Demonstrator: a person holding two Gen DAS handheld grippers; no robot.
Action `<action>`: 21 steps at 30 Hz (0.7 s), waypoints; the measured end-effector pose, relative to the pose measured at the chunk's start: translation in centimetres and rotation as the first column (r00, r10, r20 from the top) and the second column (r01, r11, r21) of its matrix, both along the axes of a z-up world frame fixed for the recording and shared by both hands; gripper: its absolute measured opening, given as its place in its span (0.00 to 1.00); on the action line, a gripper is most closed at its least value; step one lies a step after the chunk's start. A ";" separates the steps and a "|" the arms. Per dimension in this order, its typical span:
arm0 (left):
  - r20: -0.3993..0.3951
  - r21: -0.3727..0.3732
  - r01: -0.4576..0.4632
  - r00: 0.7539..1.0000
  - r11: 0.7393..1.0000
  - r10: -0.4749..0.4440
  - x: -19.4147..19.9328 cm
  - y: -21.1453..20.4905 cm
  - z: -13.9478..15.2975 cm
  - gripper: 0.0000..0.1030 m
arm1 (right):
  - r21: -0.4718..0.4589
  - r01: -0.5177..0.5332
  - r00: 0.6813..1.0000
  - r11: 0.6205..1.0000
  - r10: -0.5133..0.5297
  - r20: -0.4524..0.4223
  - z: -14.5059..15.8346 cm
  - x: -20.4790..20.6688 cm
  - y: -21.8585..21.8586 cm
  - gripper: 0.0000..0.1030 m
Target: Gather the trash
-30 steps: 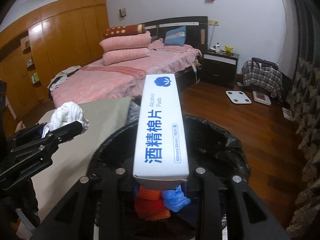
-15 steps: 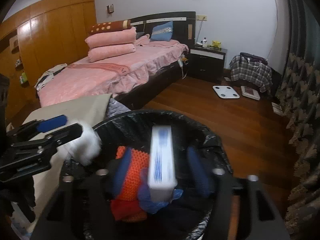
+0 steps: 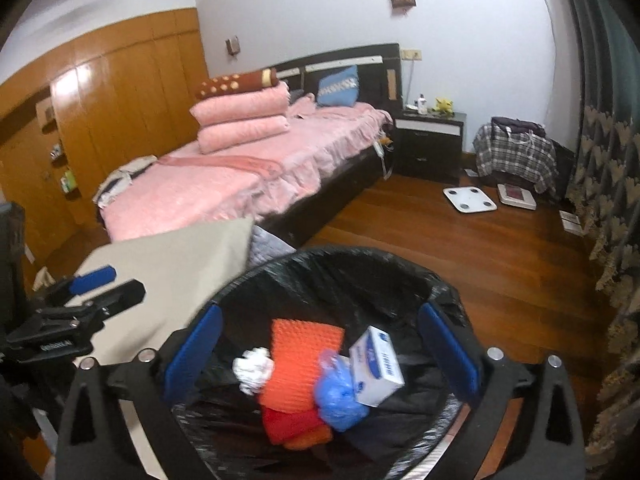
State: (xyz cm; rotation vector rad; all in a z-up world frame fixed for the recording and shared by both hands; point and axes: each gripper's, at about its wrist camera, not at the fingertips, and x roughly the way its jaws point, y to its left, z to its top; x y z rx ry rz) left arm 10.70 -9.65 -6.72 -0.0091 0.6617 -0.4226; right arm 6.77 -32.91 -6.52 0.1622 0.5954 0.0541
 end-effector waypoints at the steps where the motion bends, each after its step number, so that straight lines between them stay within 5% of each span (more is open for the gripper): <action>1: 0.002 -0.002 -0.013 1.000 1.000 0.013 -0.3 0.5 0.3 0.91 | 0.002 -0.008 1.000 1.000 0.008 0.010 0.5 -0.2 0.5 0.94; 21: 0.056 -0.020 -0.130 0.990 0.991 0.131 -6.9 6.8 4.6 0.92 | -0.053 -0.116 0.990 0.992 0.120 0.074 5.3 -4.3 7.8 0.94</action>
